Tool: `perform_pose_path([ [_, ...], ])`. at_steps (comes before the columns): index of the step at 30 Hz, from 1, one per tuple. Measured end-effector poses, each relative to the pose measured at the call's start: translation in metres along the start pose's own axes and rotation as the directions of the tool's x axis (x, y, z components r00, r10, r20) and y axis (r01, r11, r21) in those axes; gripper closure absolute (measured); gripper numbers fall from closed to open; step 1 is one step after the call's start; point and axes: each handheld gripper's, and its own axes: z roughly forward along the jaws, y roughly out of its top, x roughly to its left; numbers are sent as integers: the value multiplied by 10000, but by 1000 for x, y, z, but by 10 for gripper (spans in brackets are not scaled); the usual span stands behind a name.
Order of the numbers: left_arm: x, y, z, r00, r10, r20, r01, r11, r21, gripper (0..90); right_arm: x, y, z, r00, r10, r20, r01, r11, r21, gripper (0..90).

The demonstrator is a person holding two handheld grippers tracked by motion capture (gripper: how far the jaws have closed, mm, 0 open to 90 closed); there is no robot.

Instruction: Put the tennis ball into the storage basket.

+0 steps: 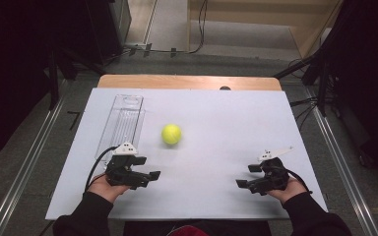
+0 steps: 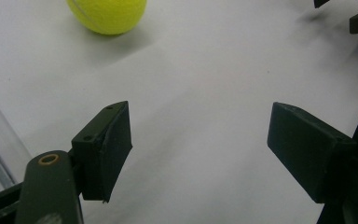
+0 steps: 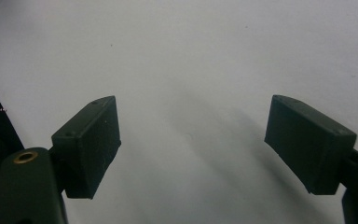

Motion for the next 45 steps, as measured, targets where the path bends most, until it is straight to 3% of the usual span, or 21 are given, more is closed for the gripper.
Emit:
perform_pose_path([
  [7,0,4,5,9997,-232,25,232,9997,-18,209,0,0,1,10000,-9,-10,9,10000,57,160],
  [14,-1,7,8,9997,-219,92,220,9997,-98,193,0,0,1,10000,-12,6,11,10000,58,160],
  [16,0,8,8,9995,-218,219,220,9997,-101,128,0,0,1,10000,-9,9,9,10000,59,160],
  [17,1,10,8,9966,-329,761,351,9990,-284,81,0,0,1,10000,-4,13,4,10000,55,160],
  [18,1,10,8,9966,-329,761,351,9990,-284,30,0,0,1,10000,-1,16,1,10000,52,160],
  [19,1,13,9,9933,-410,1077,439,9987,-241,0,0,0,1,10000,-6,23,6,10000,53,160],
  [24,-3,15,12,9972,-107,745,106,9999,14,0,0,0,0,10000,21,60,-21,10000,7,160],
  [30,0,18,15,9976,-399,567,395,9992,87,0,0,0,0,10000,51,82,-51,10000,-32,160],
  [39,0,24,18,9981,-420,450,415,9991,115,2,0,0,0,10000,50,61,-49,10000,-46,160],
  [45,3,30,19,9984,-562,43,562,9984,31,18,0,0,0,10000,44,56,-43,10000,-64,160],
])
